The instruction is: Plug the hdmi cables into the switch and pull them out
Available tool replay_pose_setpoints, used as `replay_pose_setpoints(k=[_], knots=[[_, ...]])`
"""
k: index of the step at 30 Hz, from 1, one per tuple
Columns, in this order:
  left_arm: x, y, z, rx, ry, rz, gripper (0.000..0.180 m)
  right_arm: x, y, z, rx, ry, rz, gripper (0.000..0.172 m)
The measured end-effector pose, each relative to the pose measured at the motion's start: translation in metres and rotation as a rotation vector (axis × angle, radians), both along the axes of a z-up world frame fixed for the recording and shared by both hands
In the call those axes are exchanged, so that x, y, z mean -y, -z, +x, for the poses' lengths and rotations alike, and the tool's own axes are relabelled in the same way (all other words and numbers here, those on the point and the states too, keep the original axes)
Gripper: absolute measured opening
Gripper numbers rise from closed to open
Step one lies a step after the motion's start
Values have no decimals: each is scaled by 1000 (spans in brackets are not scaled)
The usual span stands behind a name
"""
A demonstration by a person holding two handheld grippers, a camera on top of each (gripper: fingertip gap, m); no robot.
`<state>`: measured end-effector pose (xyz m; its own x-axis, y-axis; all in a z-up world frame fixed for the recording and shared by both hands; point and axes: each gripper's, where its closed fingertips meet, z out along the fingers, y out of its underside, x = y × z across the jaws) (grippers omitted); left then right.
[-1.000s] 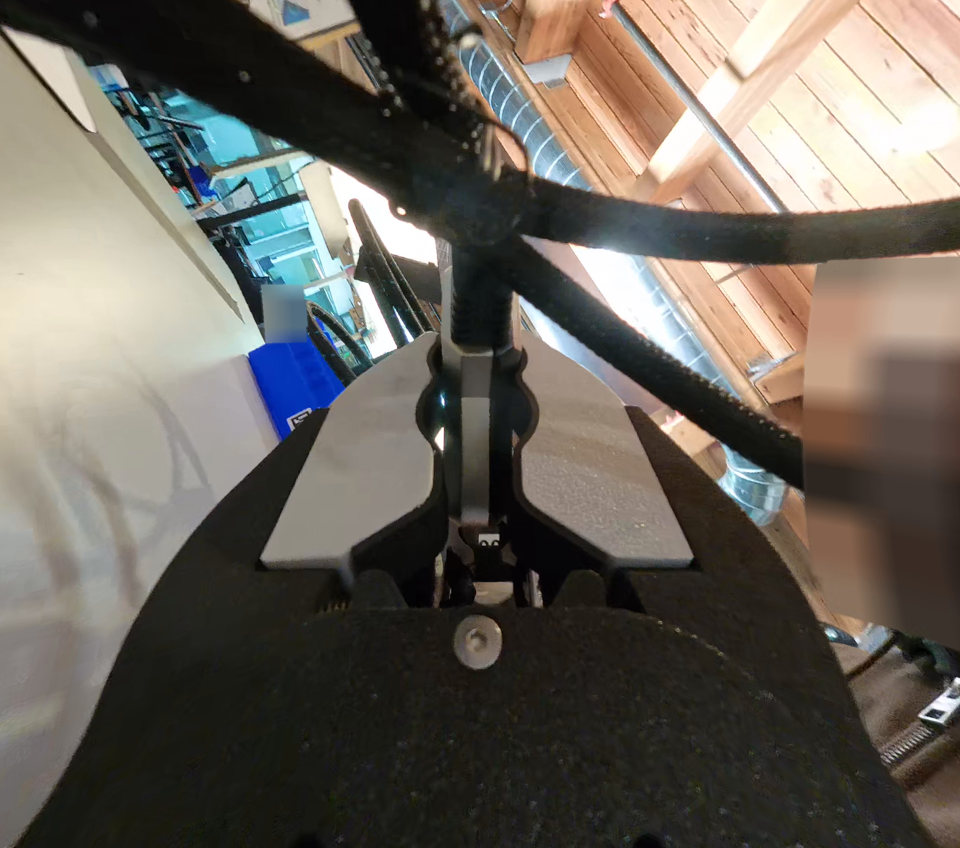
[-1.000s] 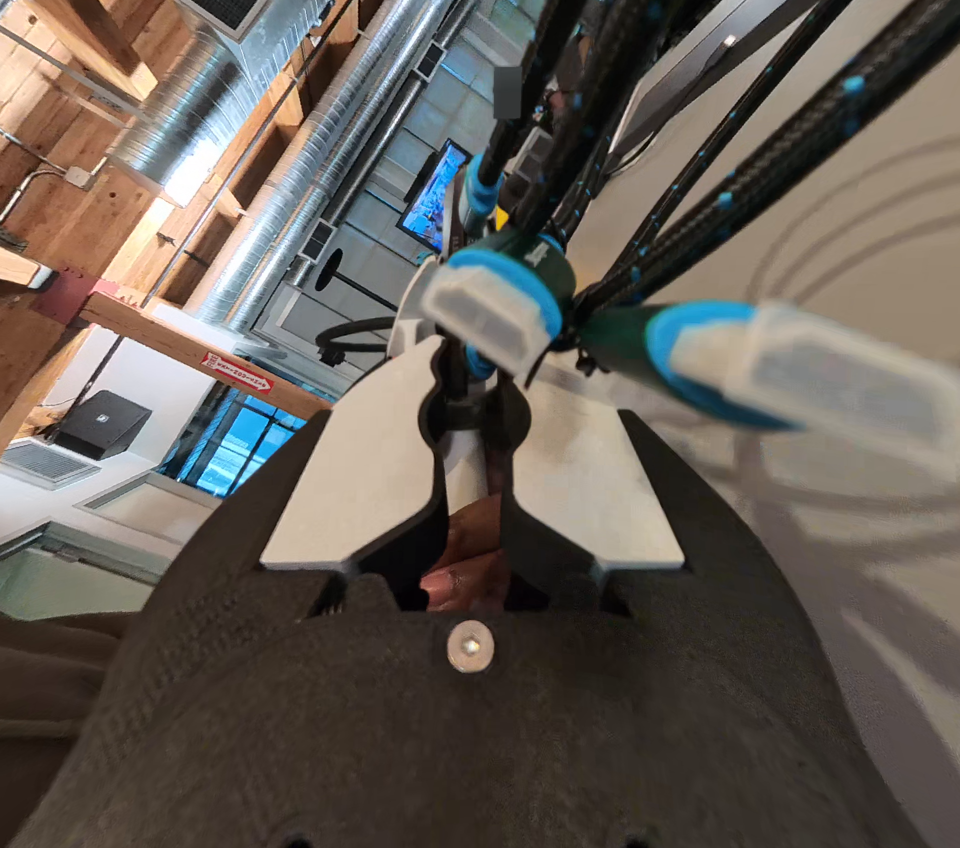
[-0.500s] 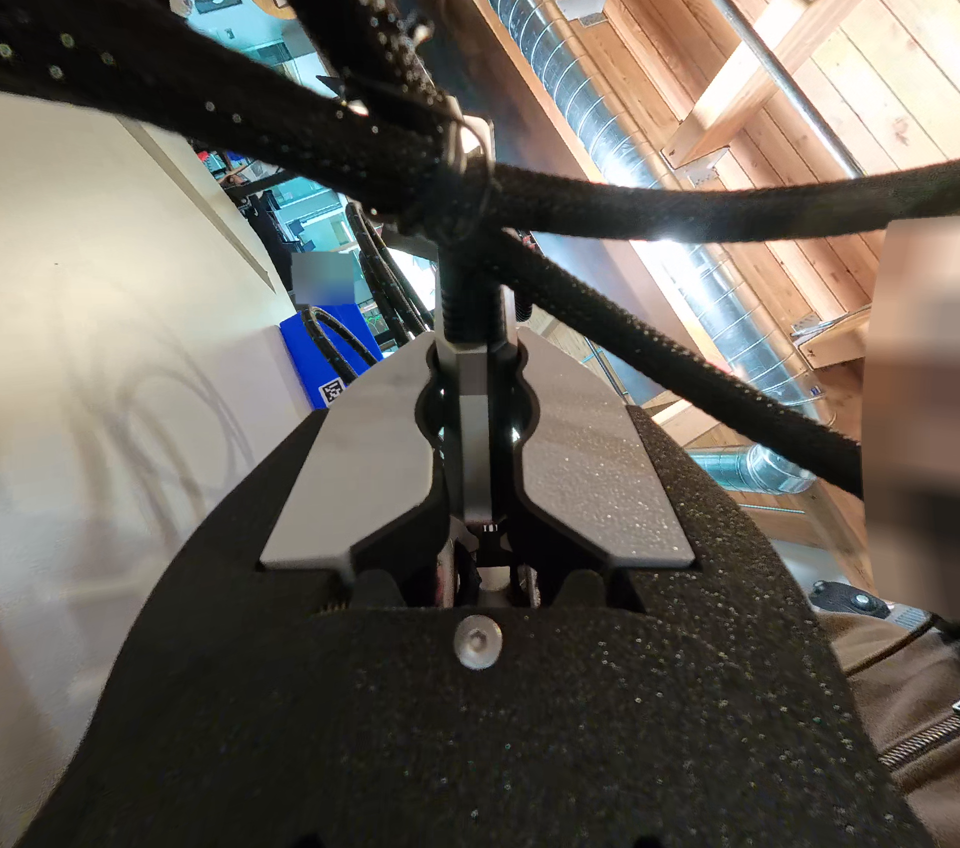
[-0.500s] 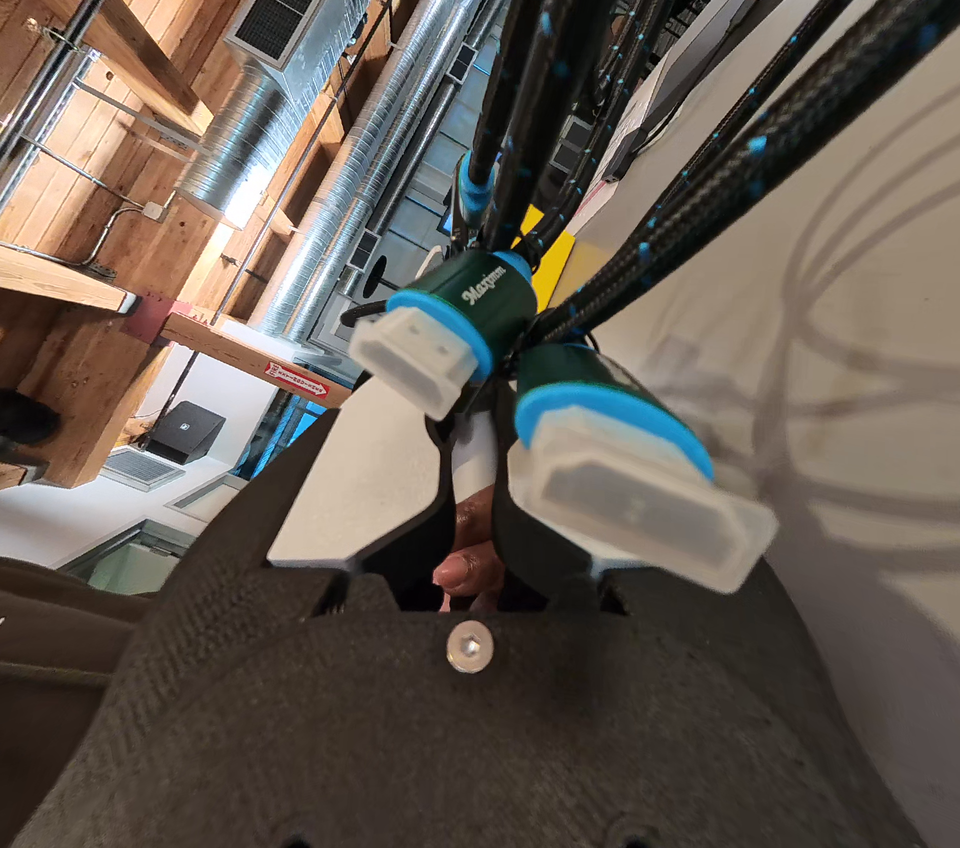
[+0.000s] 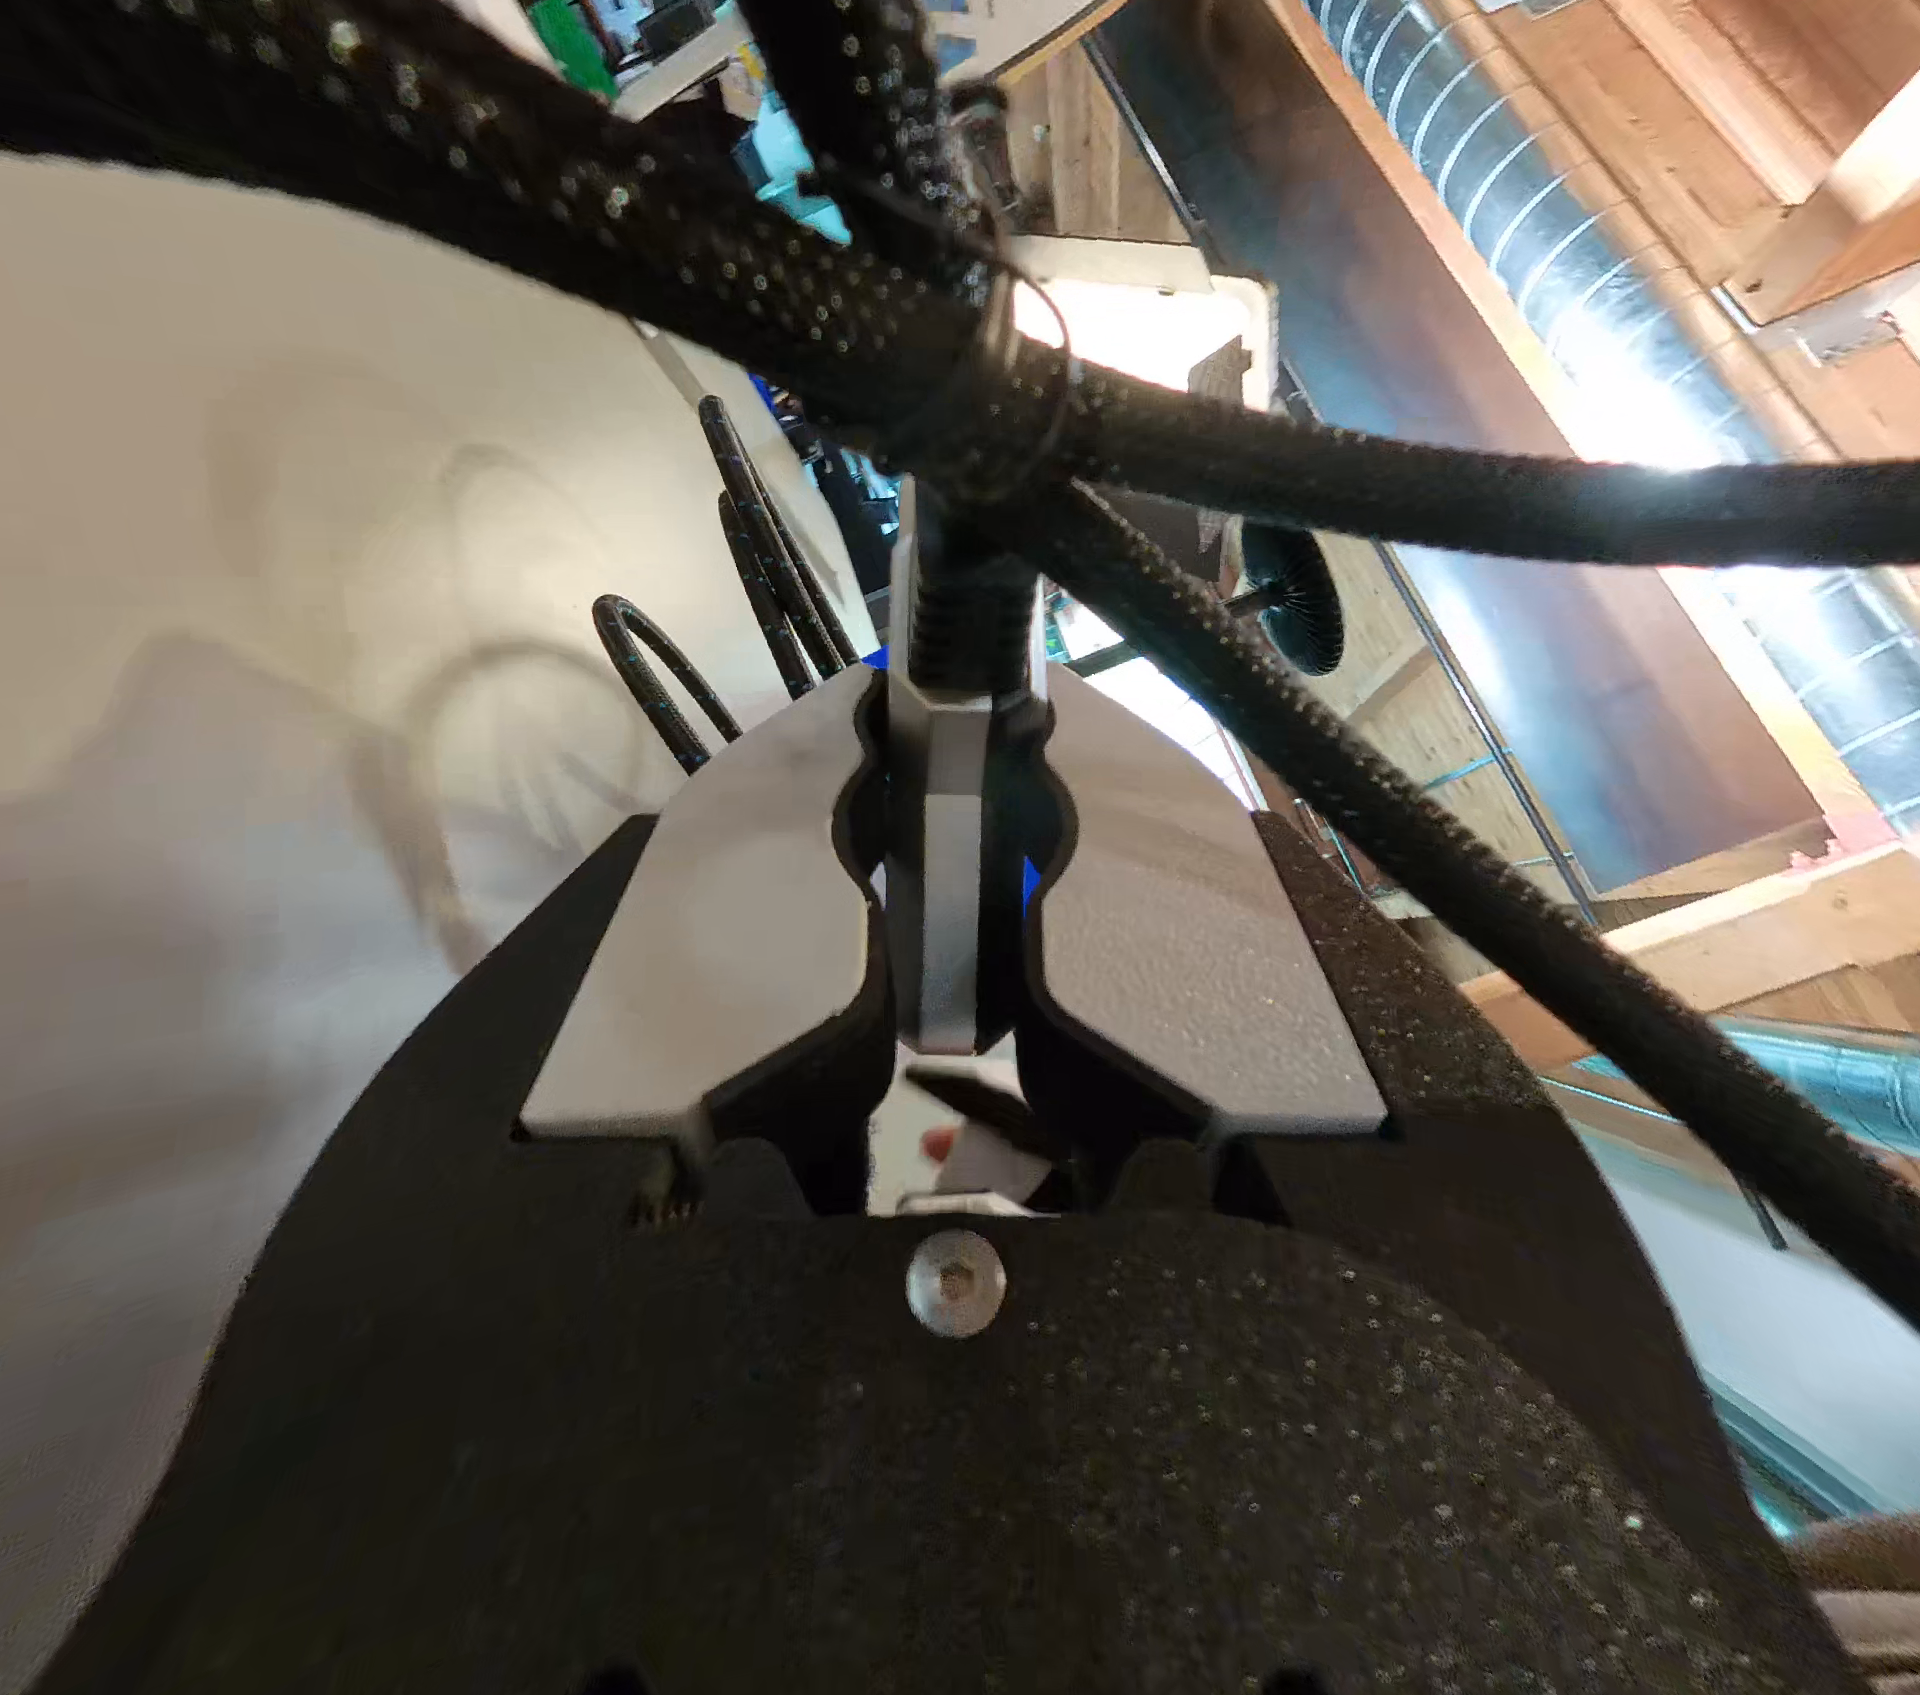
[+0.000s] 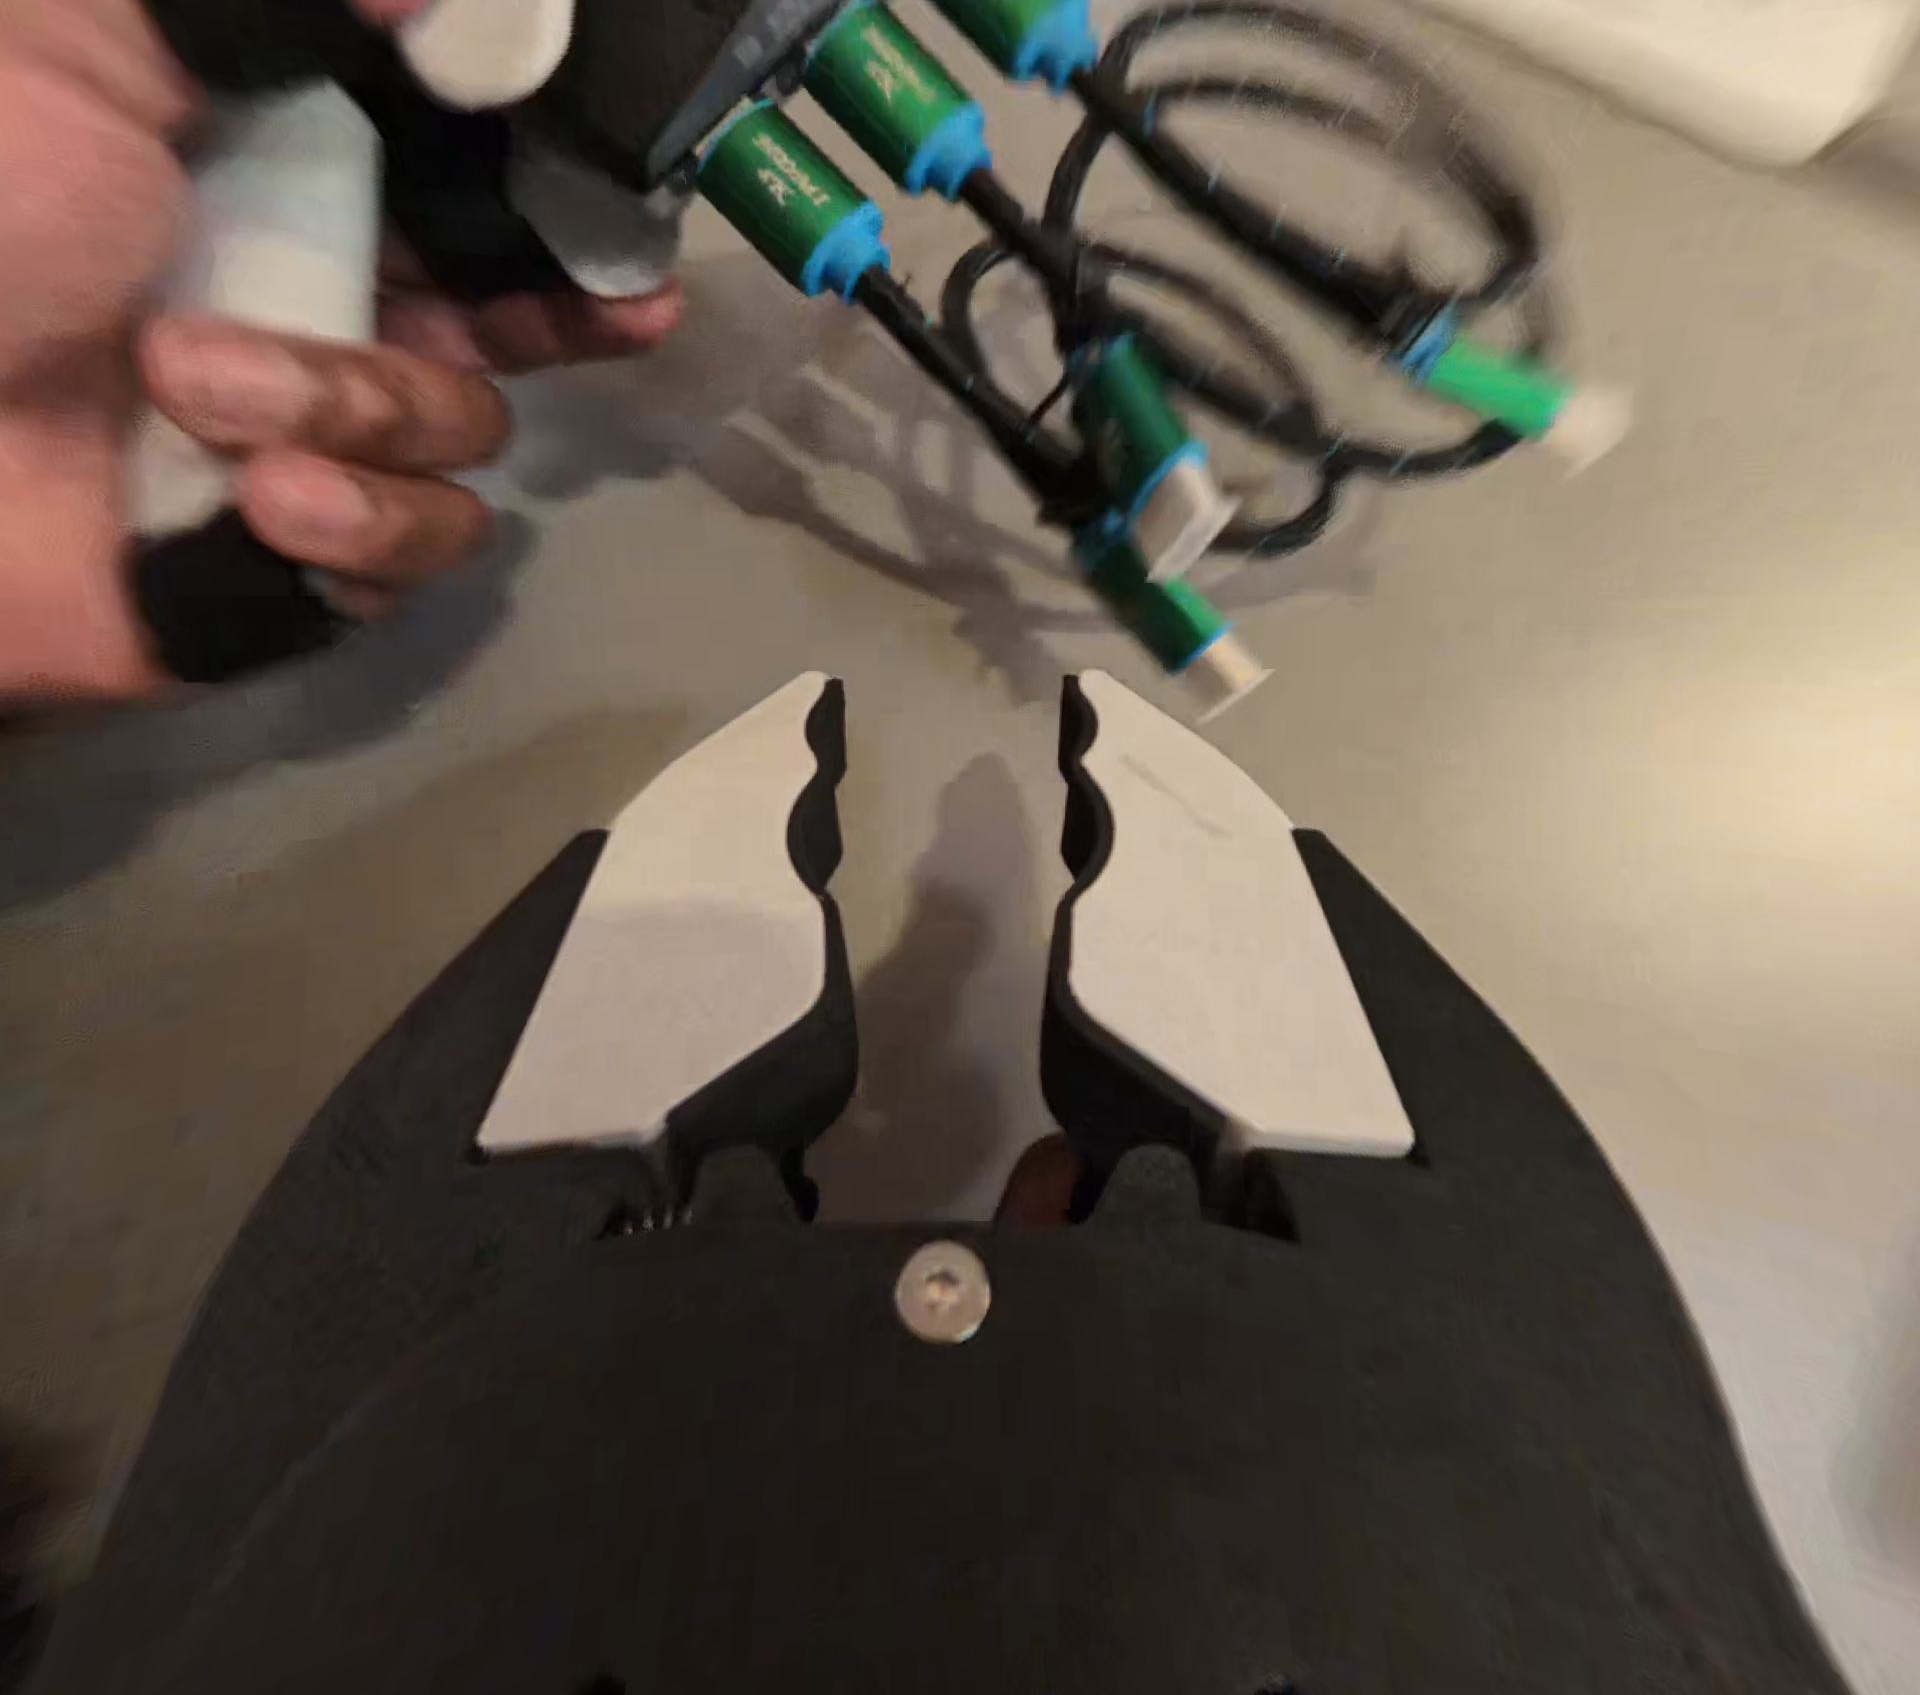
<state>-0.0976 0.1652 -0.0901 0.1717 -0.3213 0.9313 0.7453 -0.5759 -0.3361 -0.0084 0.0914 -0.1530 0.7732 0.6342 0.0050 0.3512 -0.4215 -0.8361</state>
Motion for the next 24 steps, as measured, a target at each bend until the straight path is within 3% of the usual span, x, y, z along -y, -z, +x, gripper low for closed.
replay_pose_setpoints(k=[4, 6, 10, 14, 17, 20, 24], knots=[[3, 11, 14, -24, 23, -74, 22, -19, -36, 8, 564, -15, 573, 51], [7, 11, 23, -11, 50, -85, 22, -24, -37, -3, 688, -62, 650, 59], [14, 7, 36, 8, 115, -84, 23, -35, -34, -13, 761, -98, 672, 66], [21, -3, 39, -18, 166, 11, 22, -26, -32, -28, 640, -239, 589, 74], [26, -15, 38, -53, 234, 146, 22, -4, -34, -28, 484, -411, 422, 73], [31, -22, 39, -113, 294, 236, 23, -1, -56, -12, 320, -465, 239, 70], [41, -26, 52, -152, 360, 304, 23, -22, -85, 0, 200, -472, 127, 73]])
